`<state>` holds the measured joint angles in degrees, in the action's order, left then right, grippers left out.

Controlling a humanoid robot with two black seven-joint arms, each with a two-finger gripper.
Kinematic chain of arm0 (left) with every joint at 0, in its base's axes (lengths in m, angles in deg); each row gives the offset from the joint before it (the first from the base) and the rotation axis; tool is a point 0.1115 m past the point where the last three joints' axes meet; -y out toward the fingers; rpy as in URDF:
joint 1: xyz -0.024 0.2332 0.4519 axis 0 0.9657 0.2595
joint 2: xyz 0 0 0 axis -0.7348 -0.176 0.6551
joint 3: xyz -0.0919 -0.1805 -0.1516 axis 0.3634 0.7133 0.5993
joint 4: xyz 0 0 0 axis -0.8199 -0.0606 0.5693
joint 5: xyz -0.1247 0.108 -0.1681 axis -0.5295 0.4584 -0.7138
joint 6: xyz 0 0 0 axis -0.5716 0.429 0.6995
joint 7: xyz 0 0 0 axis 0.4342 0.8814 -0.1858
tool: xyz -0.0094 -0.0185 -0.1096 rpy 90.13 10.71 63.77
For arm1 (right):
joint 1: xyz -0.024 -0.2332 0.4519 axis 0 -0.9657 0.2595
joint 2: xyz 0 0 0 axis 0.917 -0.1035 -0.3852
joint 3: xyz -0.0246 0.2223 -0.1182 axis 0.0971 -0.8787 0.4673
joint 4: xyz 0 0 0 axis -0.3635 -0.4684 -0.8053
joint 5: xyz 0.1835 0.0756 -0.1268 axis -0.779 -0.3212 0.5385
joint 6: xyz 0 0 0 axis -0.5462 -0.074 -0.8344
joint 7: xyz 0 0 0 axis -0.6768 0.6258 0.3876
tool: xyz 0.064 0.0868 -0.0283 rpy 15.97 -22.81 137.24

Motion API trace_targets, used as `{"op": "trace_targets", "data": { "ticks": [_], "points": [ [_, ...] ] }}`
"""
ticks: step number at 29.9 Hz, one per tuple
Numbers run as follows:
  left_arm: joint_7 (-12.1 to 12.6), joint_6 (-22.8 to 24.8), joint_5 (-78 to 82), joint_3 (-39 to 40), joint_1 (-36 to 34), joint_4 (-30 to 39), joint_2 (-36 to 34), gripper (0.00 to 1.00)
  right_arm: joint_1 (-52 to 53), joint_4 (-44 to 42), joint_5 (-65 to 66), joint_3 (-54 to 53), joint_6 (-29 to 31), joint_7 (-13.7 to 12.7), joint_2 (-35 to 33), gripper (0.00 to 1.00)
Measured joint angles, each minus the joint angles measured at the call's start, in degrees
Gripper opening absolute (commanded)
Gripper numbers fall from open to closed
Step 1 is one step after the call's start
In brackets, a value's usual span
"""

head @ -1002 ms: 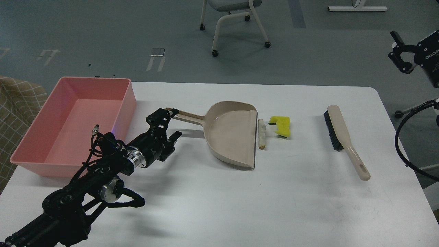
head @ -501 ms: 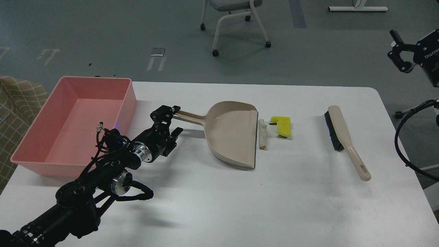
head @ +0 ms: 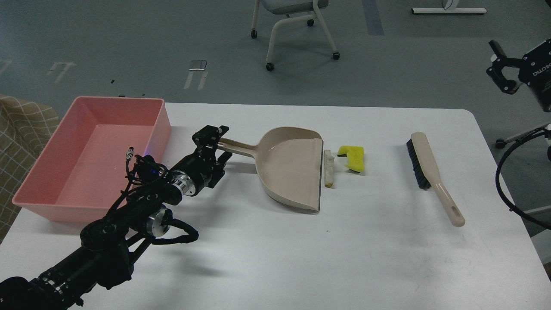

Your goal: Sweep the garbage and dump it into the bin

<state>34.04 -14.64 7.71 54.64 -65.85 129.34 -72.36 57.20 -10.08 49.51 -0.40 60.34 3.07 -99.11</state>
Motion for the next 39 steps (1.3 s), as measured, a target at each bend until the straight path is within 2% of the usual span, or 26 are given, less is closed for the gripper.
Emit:
{"op": "trace_targets", "data": {
  "ticks": [13,17,23,34,39],
  "points": [
    [-0.69,-0.33,-0.04,-1.19,-1.16,-1.56,0.33,0.46,-0.07,0.0,0.0,0.0,0.0,0.01,0.25,1.0],
    [-0.74,-0.33,-0.05,-1.16,-1.18,-1.95,0.5,0.27,-0.07,0.0,0.0,0.0,0.0,0.01,0.25,1.0],
    [-1.33,-0.34,-0.02,-1.16,-1.11,-2.07,0.53,0.15,-0.25,-0.03,0.0,-0.11,0.0,0.01,0.11,1.0],
    [-4.17,-0.48,2.17,-1.6,-2.23,-1.57,0.36,0.12,-0.88,-0.1,0.04,-0.5,0.0,0.07,-0.44,1.0],
    [-5.74,-0.22,8.32,-1.6,-2.9,-0.47,-1.22,0.12,-1.24,-0.25,1.14,-0.11,0.0,0.08,-5.24,1.0]
  ]
}}
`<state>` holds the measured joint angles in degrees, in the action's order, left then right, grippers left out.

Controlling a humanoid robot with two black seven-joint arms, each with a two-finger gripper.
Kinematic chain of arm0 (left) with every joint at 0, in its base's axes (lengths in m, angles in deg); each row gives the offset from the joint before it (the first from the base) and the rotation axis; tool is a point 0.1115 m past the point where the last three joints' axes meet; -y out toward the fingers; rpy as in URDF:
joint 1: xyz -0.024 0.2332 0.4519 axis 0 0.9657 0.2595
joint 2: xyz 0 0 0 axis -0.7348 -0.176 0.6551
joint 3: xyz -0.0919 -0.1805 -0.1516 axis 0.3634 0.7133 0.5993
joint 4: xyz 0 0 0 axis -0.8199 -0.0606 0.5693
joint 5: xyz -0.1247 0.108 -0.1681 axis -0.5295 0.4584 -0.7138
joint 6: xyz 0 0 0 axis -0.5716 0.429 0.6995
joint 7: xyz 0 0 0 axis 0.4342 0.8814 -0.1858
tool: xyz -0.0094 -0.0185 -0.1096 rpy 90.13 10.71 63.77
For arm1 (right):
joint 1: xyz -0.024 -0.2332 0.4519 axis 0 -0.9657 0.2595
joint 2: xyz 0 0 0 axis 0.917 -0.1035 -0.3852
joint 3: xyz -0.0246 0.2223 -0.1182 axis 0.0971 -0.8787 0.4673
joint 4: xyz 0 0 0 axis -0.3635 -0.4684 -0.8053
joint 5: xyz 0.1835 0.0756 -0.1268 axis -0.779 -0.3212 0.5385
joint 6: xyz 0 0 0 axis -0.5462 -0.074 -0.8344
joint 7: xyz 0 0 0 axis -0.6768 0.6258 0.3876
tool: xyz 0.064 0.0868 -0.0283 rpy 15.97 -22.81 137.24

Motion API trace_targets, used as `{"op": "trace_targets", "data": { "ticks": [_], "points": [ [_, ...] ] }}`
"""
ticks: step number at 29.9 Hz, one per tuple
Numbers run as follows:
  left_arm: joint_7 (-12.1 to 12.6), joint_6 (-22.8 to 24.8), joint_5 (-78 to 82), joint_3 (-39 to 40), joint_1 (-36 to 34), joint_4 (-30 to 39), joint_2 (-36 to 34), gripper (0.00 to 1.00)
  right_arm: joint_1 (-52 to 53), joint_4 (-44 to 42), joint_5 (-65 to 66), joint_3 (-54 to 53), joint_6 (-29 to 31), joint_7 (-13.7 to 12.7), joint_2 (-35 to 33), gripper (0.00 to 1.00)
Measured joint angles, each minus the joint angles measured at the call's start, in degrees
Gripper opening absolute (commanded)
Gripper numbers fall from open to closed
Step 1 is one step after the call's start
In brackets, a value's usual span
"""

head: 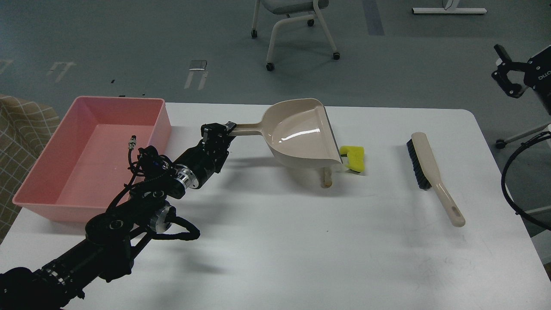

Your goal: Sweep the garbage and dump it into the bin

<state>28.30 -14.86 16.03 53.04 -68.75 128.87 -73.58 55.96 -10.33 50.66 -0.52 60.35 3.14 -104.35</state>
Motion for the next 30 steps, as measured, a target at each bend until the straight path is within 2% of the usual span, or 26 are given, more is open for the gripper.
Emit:
{"op": "trace_targets", "data": {
  "ticks": [8,14,22,26,30],
  "points": [
    [-0.85,0.25,1.65,0.04,0.09,2.47,-3.23,0.12,-5.92,0.82,6.16,0.54,0.0,0.0,-13.48,1.0],
    [-0.92,0.79,2.48,-0.03,0.36,4.32,-5.44,0.12,-12.78,5.51,12.13,0.63,0.0,0.0,-23.09,1.0],
    [-3.24,1.6,4.66,-3.94,1.19,4.57,-7.89,0.12,-16.84,15.97,36.44,1.79,0.02,0.17,-30.35,1.0],
    [-3.9,1.41,4.9,-4.5,2.18,4.57,-7.9,0.12,-17.25,21.91,40.21,8.29,0.01,0.26,-31.75,1.0],
    [-4.05,1.29,4.91,-4.58,2.75,4.2,-7.83,0.12,-16.99,28.78,44.17,14.44,0.01,0.14,-31.54,0.96]
  ]
}}
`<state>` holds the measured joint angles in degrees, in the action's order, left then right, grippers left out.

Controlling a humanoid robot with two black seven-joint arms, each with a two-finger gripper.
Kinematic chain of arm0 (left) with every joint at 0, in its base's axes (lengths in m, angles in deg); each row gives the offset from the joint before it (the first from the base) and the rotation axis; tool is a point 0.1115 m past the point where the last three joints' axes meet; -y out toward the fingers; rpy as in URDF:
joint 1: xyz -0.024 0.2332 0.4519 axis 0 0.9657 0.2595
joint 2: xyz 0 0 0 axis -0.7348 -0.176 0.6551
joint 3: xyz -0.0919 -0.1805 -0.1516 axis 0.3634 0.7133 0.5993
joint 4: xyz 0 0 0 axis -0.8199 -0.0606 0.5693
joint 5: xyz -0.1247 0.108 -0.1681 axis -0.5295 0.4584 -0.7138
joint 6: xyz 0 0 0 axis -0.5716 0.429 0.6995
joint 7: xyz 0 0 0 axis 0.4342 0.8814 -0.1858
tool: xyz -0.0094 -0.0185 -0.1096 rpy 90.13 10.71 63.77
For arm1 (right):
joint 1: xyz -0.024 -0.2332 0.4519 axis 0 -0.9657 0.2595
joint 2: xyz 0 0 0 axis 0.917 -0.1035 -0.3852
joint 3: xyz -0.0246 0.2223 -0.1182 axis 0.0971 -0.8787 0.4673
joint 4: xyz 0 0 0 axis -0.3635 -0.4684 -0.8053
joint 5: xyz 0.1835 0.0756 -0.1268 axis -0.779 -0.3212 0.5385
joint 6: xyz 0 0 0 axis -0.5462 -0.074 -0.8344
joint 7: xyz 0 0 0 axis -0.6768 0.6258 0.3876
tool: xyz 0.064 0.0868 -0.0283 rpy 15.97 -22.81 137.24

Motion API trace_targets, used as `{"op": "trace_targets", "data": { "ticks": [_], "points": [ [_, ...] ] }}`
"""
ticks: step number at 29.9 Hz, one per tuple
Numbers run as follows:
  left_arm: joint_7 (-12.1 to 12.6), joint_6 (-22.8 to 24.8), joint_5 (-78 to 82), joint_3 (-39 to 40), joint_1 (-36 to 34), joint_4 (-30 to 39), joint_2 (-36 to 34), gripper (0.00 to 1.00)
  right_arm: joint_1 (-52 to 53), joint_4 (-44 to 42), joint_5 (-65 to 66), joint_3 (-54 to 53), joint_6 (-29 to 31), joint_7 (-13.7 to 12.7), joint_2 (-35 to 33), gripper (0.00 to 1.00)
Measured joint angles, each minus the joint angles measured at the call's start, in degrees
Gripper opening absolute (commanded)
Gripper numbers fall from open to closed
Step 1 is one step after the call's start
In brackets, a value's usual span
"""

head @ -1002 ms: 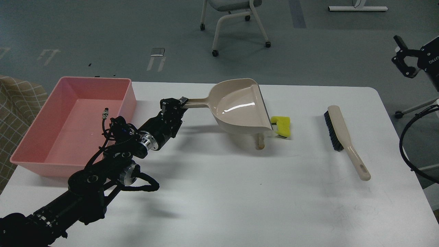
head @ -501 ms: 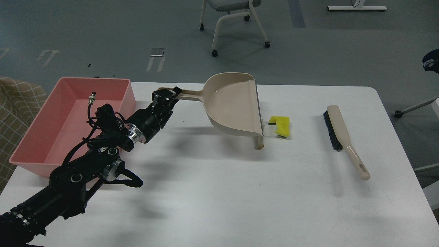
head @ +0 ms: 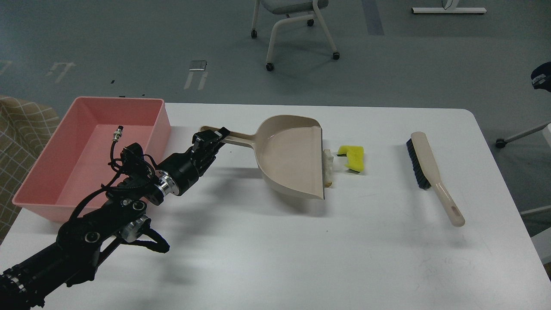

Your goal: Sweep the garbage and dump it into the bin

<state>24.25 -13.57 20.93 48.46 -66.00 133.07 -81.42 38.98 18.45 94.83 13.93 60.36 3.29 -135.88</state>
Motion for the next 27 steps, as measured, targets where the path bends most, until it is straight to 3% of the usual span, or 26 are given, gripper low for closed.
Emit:
{"op": "trace_targets", "data": {
  "ticks": [4,8,12,14,22,27],
  "points": [
    [0.0,-0.03,0.0,-0.03,0.57,-0.47,-0.01,0.12,-0.23,2.23,8.36,2.47,-0.02,-0.58,4.88,0.94],
    [0.0,-0.32,0.0,-0.03,0.76,-0.67,0.42,0.12,-0.7,2.03,16.43,3.02,-0.03,-2.18,10.46,0.85],
    [0.0,-0.79,0.07,-0.03,0.78,-0.7,0.86,0.12,-2.49,1.97,18.46,3.11,-0.03,-3.46,13.97,0.84],
    [0.0,-0.89,0.08,-0.03,0.78,-0.7,0.93,0.12,-3.0,2.03,18.94,3.21,-0.03,-3.56,14.87,0.89],
    [-0.06,-1.74,0.08,-0.08,1.65,-2.44,1.53,0.12,-6.7,2.88,24.26,5.86,-0.03,-3.54,17.87,0.91],
    [-0.47,-1.75,0.02,-0.03,1.76,-2.71,2.18,0.12,-6.83,2.98,25.25,6.27,-0.03,-3.66,19.96,0.84]
  ]
}}
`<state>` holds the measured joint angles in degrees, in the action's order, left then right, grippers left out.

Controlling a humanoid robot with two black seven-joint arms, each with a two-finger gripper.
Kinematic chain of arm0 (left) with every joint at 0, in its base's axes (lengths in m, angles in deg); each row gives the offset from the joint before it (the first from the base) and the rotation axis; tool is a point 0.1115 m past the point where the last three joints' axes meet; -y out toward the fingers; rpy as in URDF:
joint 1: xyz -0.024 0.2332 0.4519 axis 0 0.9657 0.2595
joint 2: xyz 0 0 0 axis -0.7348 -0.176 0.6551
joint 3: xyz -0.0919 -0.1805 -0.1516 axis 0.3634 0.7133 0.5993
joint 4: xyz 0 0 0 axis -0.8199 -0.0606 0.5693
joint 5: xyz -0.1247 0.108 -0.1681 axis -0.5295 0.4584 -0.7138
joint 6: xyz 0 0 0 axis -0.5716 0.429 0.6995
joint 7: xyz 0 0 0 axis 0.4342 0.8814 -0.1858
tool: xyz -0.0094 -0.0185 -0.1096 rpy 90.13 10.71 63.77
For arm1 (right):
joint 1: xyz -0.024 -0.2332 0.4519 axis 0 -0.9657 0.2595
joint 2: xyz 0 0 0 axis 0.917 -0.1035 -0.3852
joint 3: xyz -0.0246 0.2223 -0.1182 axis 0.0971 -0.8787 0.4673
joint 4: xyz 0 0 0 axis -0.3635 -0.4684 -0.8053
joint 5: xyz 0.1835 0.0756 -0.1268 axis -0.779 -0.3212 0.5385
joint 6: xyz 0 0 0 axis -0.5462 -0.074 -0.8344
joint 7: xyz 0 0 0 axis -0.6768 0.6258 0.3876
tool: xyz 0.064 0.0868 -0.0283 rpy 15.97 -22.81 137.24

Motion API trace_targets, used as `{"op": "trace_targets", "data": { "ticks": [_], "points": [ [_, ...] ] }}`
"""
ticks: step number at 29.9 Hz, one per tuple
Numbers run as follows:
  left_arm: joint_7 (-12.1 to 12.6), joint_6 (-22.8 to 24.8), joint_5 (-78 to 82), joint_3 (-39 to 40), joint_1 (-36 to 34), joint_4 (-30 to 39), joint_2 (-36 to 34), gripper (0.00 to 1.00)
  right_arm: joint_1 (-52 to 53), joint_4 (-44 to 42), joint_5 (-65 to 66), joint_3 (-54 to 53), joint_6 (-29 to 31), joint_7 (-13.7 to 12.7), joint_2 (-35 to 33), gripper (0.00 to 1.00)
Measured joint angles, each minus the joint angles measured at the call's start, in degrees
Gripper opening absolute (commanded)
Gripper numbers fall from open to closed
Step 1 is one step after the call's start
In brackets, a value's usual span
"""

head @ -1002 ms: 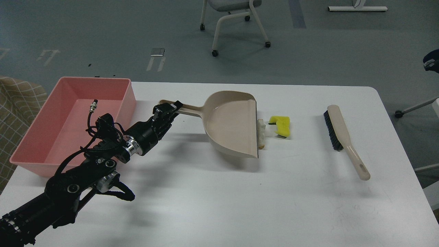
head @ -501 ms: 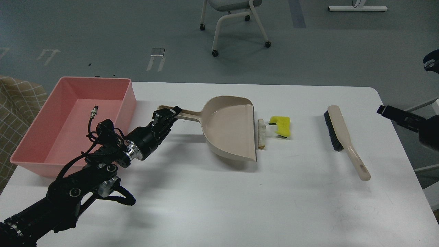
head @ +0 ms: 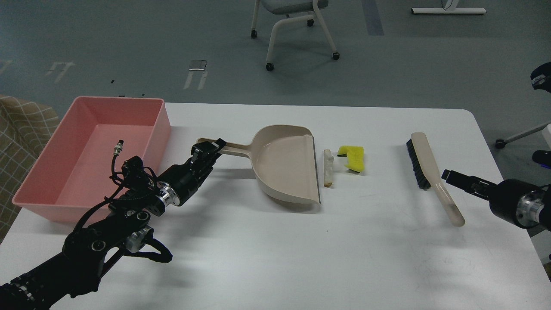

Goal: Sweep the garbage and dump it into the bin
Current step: 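Grasp the wooden brush handle with the right gripper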

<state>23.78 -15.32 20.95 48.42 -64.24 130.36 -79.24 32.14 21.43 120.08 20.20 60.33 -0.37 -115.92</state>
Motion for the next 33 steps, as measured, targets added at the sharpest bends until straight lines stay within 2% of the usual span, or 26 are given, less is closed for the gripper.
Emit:
{"op": "trace_targets", "data": {
  "ticks": [3,6,9,11,12,19,26,28,29,30,32,33],
  "points": [
    [-0.01,-0.09,-0.01,0.01,0.05,-0.01,0.14,0.12,-0.09,-0.04,1.46,0.23,0.0,-0.69,0.58,0.8],
    [-0.02,-0.49,-0.02,0.01,0.05,-0.06,0.3,0.12,-0.1,-0.18,2.66,0.66,0.0,-1.12,1.72,0.68],
    [-0.04,-0.8,-0.02,0.01,0.05,-0.07,0.82,0.12,-0.11,-0.18,3.28,1.45,0.0,-2.35,3.17,0.67],
    [-0.05,-1.11,-0.02,0.01,0.04,-0.08,1.13,0.12,-0.1,-0.19,3.47,1.67,0.03,-3.26,4.5,0.76],
    [-0.06,-1.35,-0.02,0.01,0.03,-0.12,1.22,0.12,-0.08,-0.24,3.5,1.71,0.03,-3.56,4.89,1.0],
    [-0.13,-1.93,-0.02,0.02,0.0,-0.85,1.69,0.12,-0.48,-0.78,3.58,1.9,0.03,-4.47,5.93,0.96],
    [-0.31,-1.98,-0.02,0.02,0.07,-0.89,1.94,0.12,-0.54,-0.51,3.52,1.85,0.03,-4.13,5.98,0.99],
    [-0.36,-1.99,-0.02,0.02,0.08,-0.89,1.96,0.12,-0.54,-0.48,3.46,1.83,0.03,-4.08,5.98,0.92],
    [-0.38,-1.99,-0.02,0.02,0.08,-0.89,1.99,0.12,-0.54,-0.48,3.46,1.82,0.03,-4.07,5.98,0.85],
    [-0.39,-1.99,-0.05,0.02,0.08,-0.89,2.01,0.12,-0.54,-0.48,3.46,1.82,0.02,-4.06,5.99,0.67],
    [-0.41,-1.99,-0.1,0.02,0.08,-0.89,2.02,0.12,-0.54,-0.48,3.48,1.82,0.01,-4.05,6.0,0.49],
    [-0.43,-1.99,-0.11,0.02,0.08,-0.89,2.02,0.12,-0.55,-0.47,3.53,1.83,0.01,-4.05,6.04,0.45]
  ]
}}
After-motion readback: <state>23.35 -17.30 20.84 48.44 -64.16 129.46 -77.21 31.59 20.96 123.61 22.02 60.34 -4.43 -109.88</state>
